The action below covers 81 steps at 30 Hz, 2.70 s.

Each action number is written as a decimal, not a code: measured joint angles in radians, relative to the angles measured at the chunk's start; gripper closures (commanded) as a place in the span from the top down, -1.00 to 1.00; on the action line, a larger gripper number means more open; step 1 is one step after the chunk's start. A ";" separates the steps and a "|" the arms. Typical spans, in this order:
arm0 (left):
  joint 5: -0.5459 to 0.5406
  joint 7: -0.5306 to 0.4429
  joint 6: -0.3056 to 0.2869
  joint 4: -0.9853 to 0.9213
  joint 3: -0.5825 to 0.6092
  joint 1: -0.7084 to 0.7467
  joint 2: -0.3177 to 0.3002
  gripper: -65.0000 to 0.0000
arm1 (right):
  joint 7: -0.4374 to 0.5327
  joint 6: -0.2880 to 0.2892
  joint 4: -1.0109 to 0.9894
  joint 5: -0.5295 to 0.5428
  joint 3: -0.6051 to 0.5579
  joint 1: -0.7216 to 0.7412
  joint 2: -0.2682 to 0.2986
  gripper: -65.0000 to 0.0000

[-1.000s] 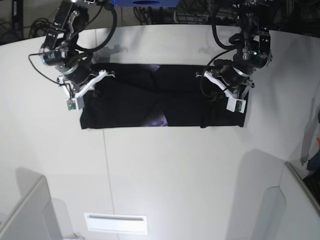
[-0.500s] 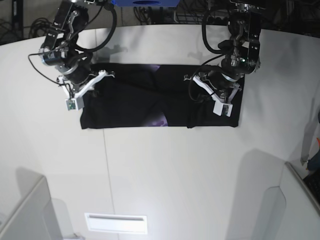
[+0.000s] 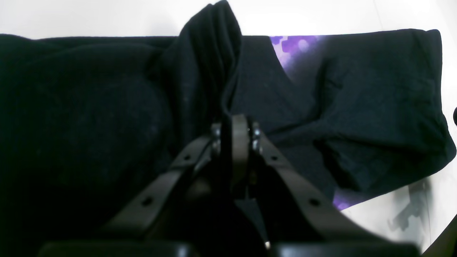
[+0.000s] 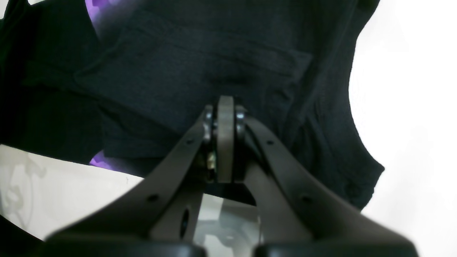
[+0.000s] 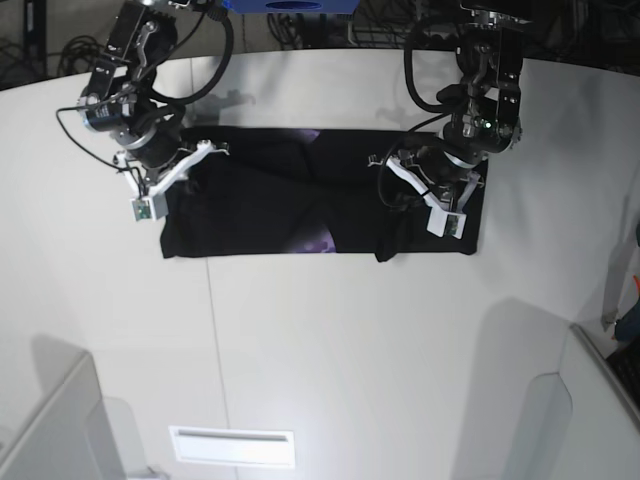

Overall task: Fold the T-shirt properly
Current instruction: 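Grasp the strip end with the left gripper and fold it toward the right gripper, then release the folded end and raise the left gripper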

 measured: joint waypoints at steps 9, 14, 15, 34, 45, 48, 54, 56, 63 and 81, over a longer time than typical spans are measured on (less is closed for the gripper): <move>0.003 -0.004 0.063 0.000 0.037 -0.003 0.002 -1.00 | 0.000 0.000 0.000 0.000 0.000 0.016 0.000 -1.00; 0.003 -0.007 0.072 -0.003 0.093 -0.043 -0.005 -1.00 | 0.000 0.000 0.000 0.000 0.000 0.016 0.000 -1.00; -0.002 -0.008 0.071 -0.003 0.100 -0.043 -0.003 -1.00 | 0.000 0.000 0.000 0.000 0.000 0.016 0.000 -1.00; -0.004 -0.004 0.071 -0.047 0.099 -0.038 -0.003 -1.00 | 0.000 0.000 0.000 0.000 0.000 0.016 0.000 -1.00; -0.004 -0.004 0.071 -0.047 0.099 -0.038 -0.001 -0.03 | 0.000 0.000 0.000 0.000 0.000 0.016 0.000 -1.00; -0.004 -0.003 0.071 -0.043 0.095 -0.037 0.029 0.38 | 0.000 0.000 0.000 0.000 0.000 0.016 0.000 -1.00; -0.010 -0.002 -0.070 0.085 0.092 -0.002 0.063 0.57 | -0.005 0.001 0.000 0.005 0.032 0.035 -0.003 -1.00; -0.006 -0.003 -0.102 0.121 0.080 0.015 0.056 0.57 | -0.003 0.000 -0.006 0.000 0.080 0.059 -0.003 -0.53; 0.002 0.001 -0.121 0.121 -0.264 0.117 -0.015 -0.56 | -0.175 0.003 -0.128 0.072 0.211 0.166 0.102 0.07; -0.005 -0.065 -0.132 -0.195 -0.535 0.093 -0.104 -1.00 | -0.296 0.098 -0.478 0.288 0.222 0.303 0.226 0.07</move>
